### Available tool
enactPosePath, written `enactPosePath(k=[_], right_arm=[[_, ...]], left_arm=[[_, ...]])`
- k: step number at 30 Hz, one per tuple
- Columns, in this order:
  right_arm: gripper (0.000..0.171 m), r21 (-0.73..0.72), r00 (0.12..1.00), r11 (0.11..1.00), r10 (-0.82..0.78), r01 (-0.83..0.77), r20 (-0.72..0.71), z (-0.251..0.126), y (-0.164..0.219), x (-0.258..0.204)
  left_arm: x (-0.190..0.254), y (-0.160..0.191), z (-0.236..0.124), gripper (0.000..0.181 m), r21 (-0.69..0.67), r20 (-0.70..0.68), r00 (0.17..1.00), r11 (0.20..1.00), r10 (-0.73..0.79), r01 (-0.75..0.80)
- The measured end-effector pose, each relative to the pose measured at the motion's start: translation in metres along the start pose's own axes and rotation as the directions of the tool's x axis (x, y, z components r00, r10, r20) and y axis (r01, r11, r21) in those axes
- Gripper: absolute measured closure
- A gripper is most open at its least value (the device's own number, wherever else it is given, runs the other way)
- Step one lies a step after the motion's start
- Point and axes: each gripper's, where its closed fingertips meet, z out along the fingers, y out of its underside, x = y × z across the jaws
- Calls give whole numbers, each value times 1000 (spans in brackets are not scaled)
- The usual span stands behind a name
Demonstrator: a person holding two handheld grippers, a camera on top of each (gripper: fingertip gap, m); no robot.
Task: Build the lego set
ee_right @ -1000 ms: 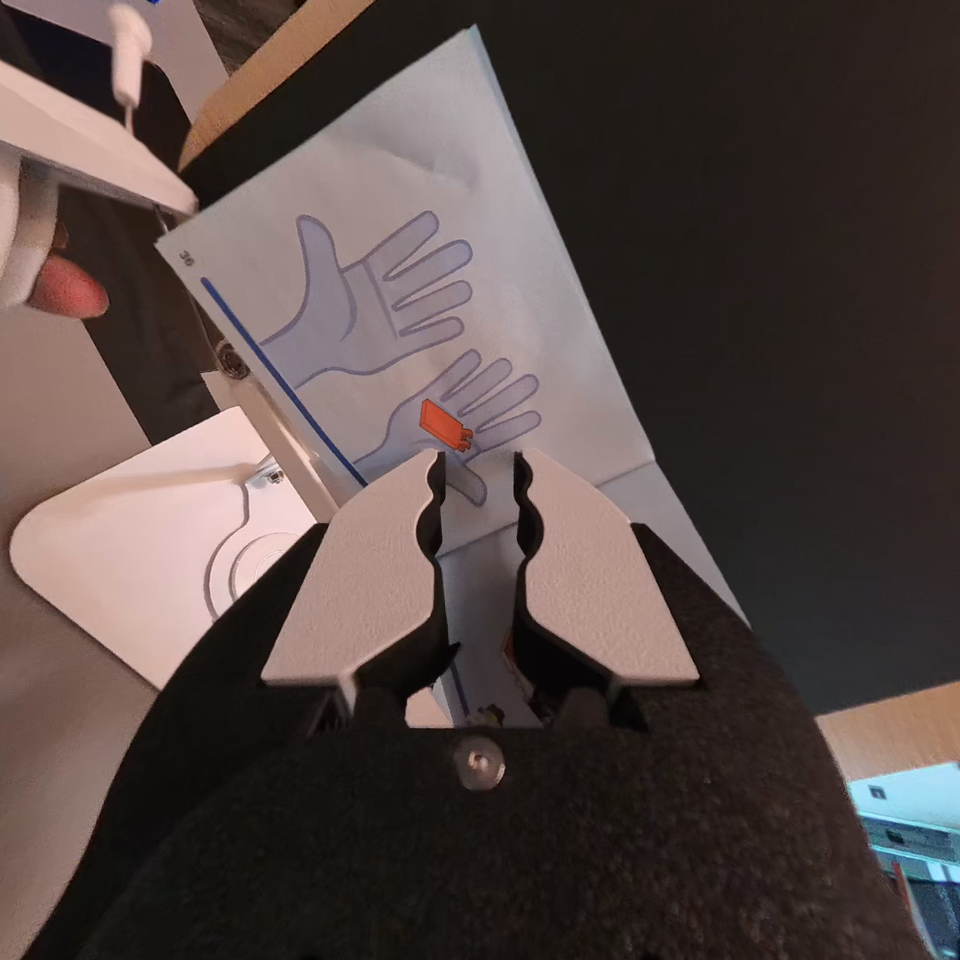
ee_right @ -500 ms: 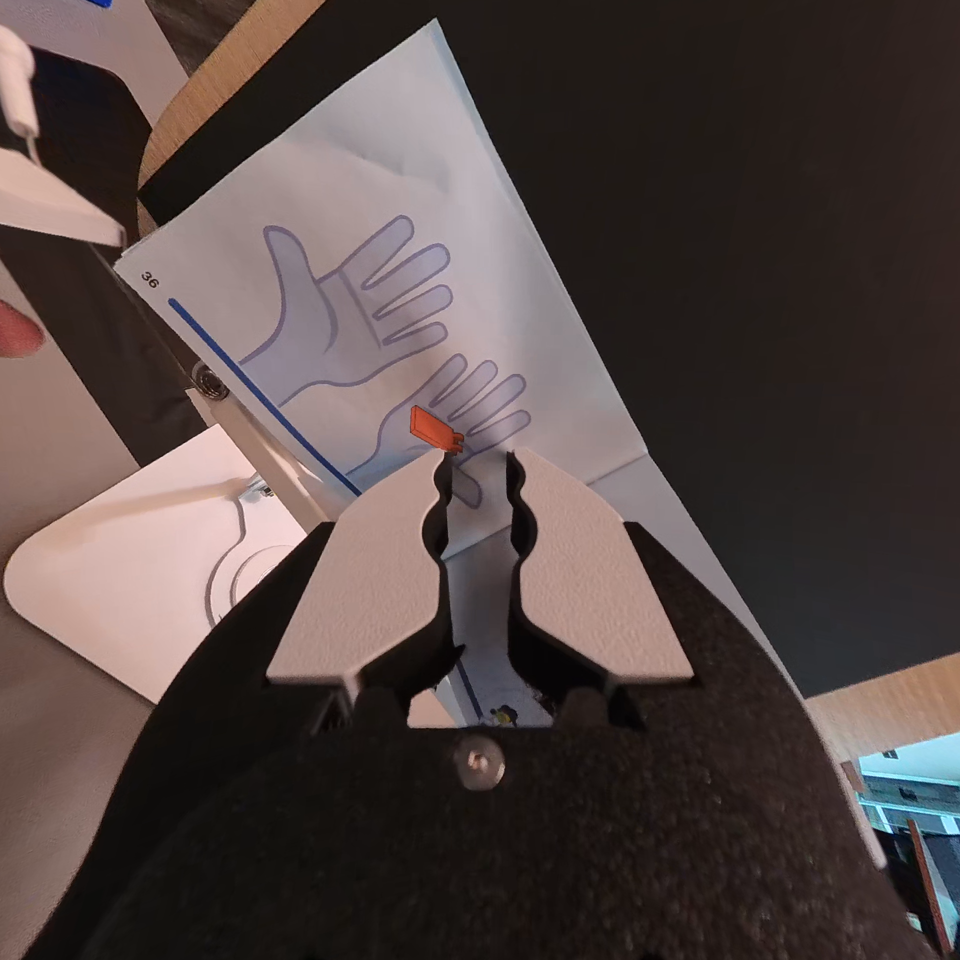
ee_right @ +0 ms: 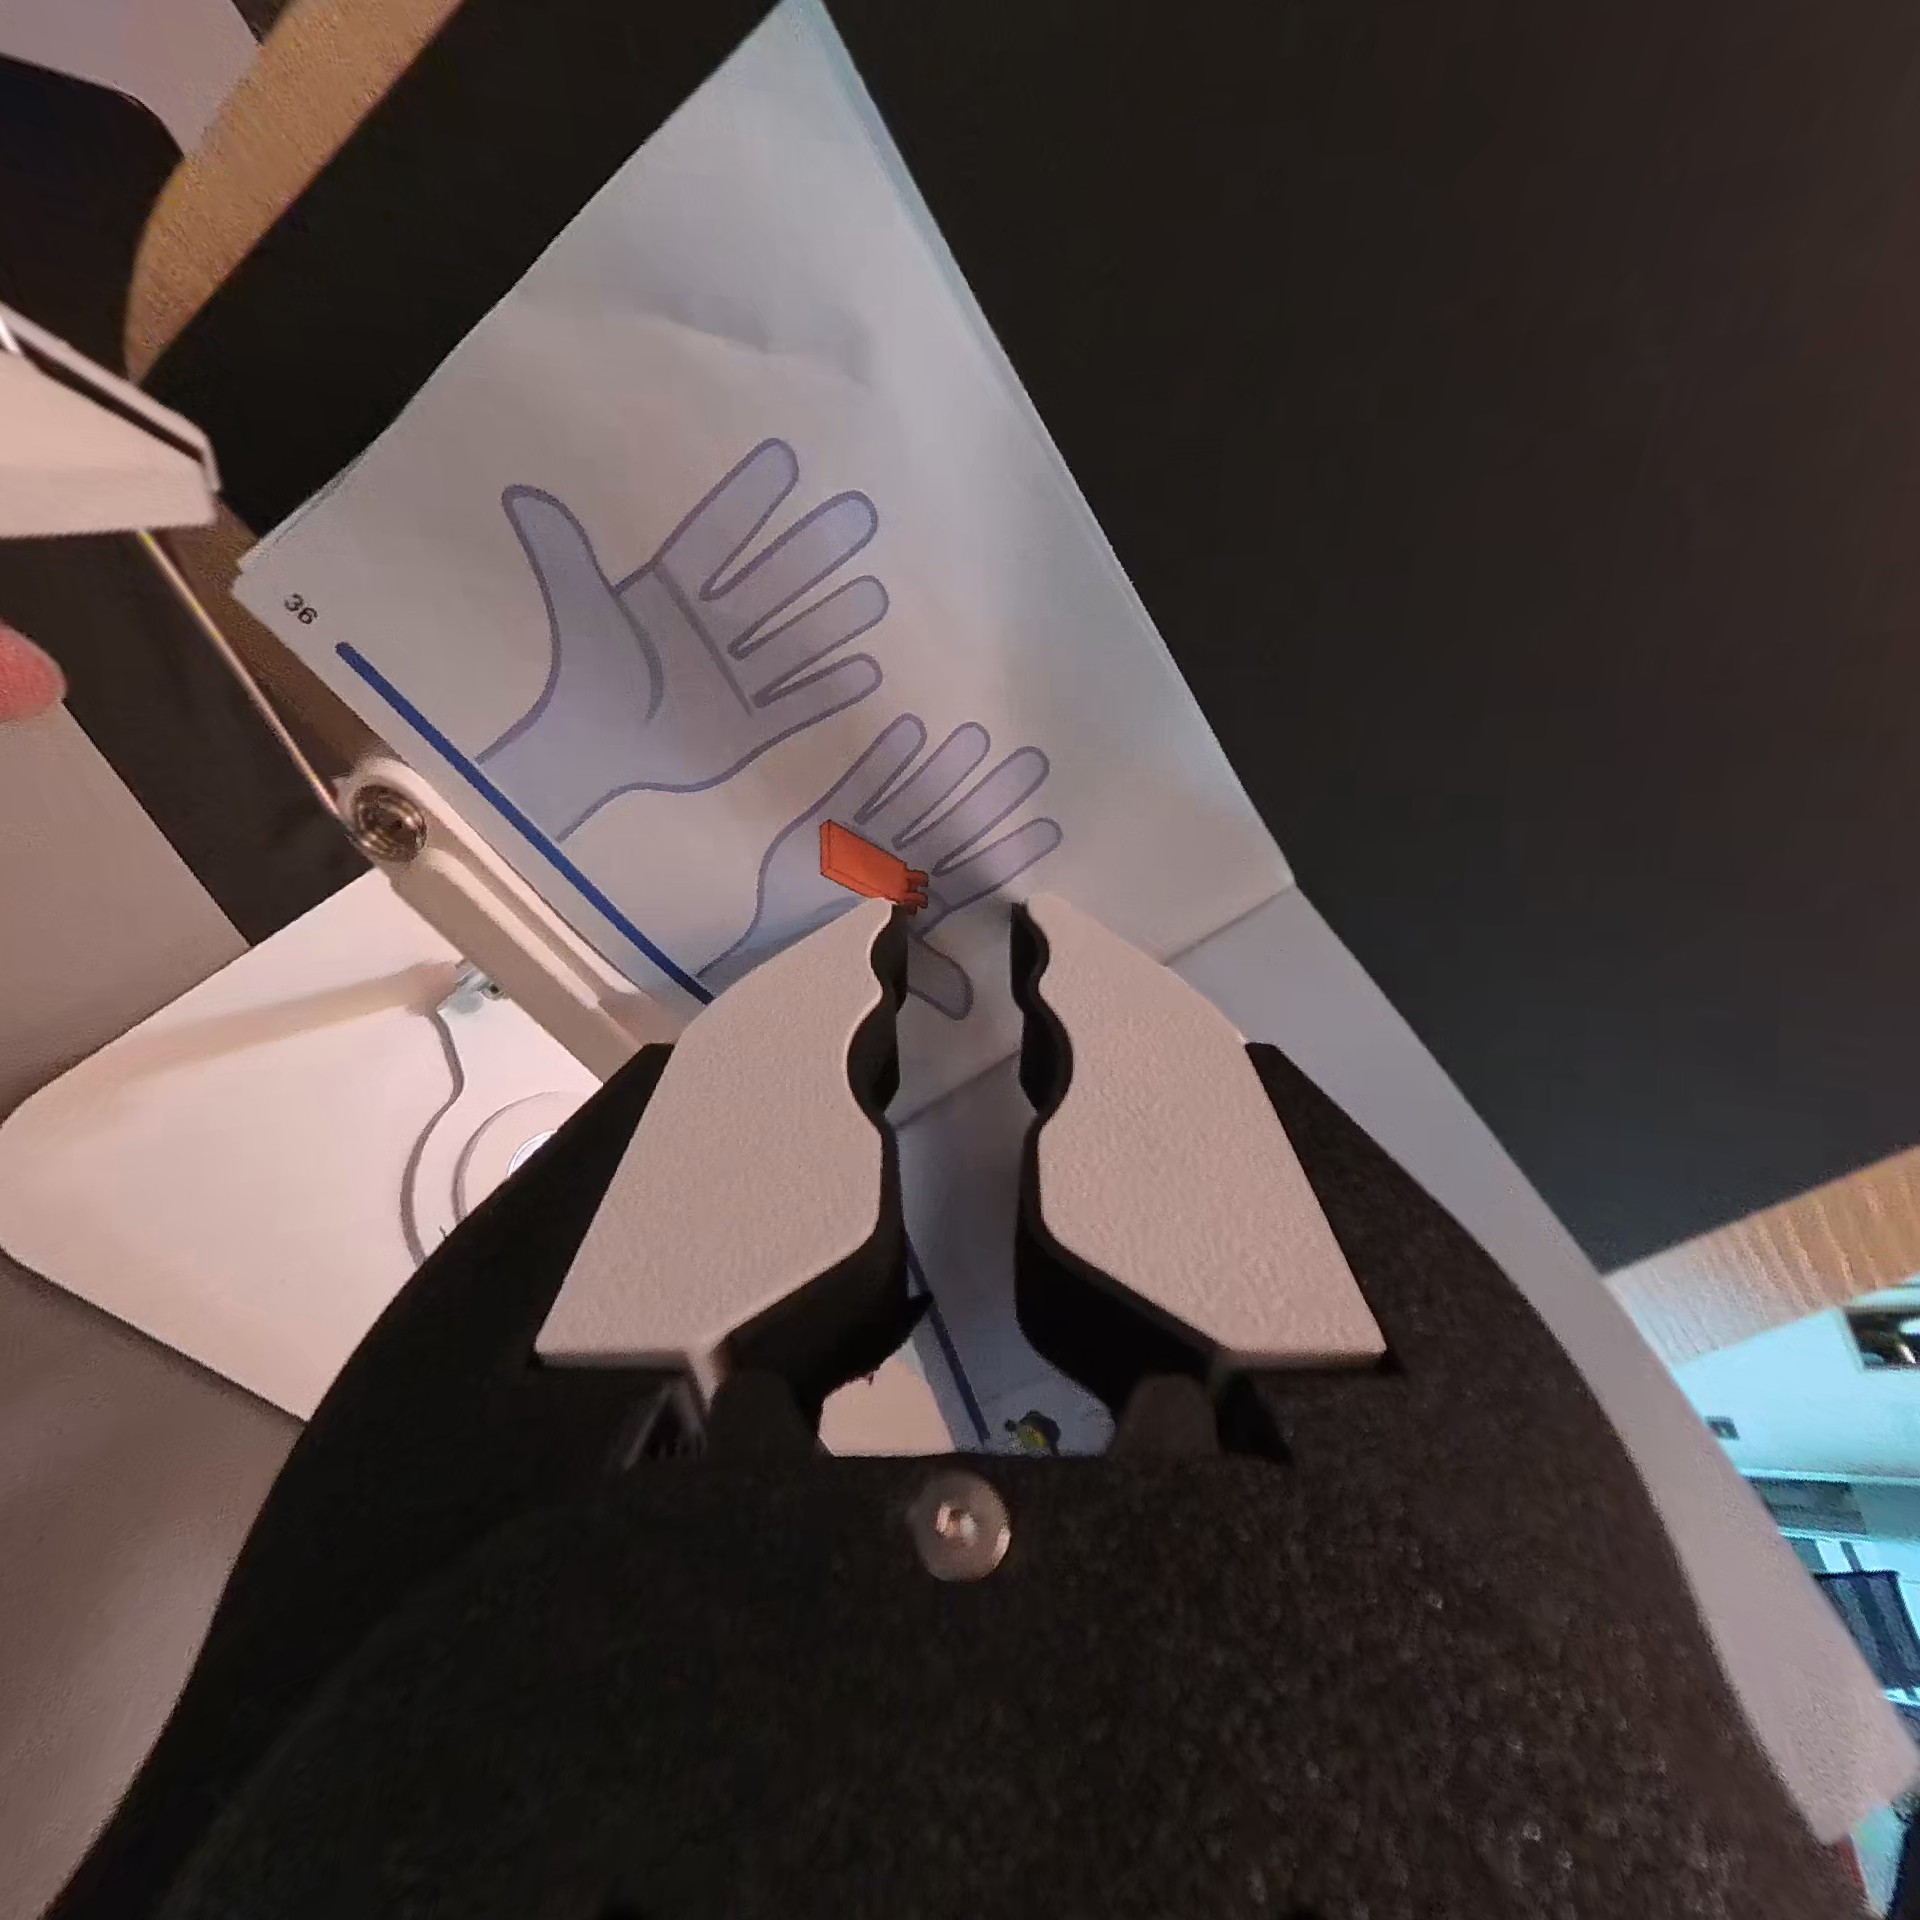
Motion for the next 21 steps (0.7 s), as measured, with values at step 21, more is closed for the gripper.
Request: enactPosePath(k=[21], right_arm=[[150,111,957,955,261,-276,129,-19,9,8]], left_arm=[[2,5,36,173,-463,-40,841,736,539,-494]])
